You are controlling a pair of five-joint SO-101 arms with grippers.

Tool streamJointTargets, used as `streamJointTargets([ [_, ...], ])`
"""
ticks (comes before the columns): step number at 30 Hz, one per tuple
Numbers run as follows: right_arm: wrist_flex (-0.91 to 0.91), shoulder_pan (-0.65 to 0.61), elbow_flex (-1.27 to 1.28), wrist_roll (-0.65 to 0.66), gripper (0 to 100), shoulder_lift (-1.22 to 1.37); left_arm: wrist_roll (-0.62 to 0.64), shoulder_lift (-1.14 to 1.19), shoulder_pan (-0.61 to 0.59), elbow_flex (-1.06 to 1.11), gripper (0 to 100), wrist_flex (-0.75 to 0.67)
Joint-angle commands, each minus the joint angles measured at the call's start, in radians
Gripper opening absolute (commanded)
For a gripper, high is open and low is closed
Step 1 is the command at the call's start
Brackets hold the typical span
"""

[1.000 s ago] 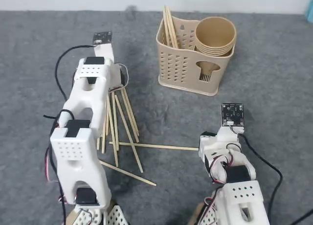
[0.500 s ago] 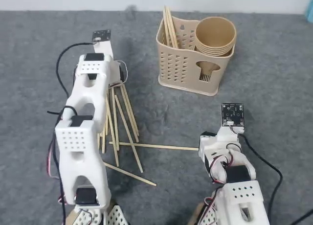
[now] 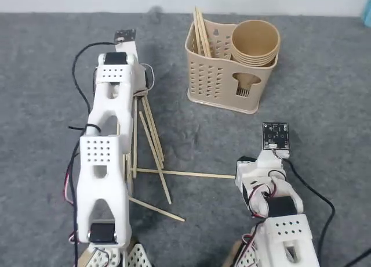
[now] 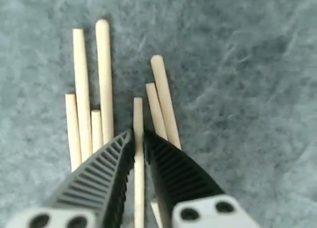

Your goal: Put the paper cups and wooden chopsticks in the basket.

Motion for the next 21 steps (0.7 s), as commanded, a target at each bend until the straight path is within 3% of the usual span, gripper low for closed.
streamJointTargets([
  [1,-0.022,0.015,-0.018,0.017,0.9,-0.021,-0.006,0.028,0.000,-0.165,1,0.115],
  [4,-0.022,0.015,-0.018,0.017,0.9,-0.021,-0.002,0.032,0.021,-0.323,1,0.230],
  [8,-0.022,0.016,-0.018,0.017,0.9,-0.021,0.000,0.003,0.037,-0.406,1,0.227],
  [14,-0.028,0.016,-0.020,0.017,0.9,-0.021,0.009,-0.117,0.052,-0.401,1,0.227],
  [18,-0.058,0.030,-0.012,0.017,0.9,-0.021,0.084,-0.238,0.052,-0.390,1,0.229],
  [21,-0.061,0.036,-0.012,0.017,0.9,-0.021,0.084,-0.370,0.060,-0.295,1,0.229],
])
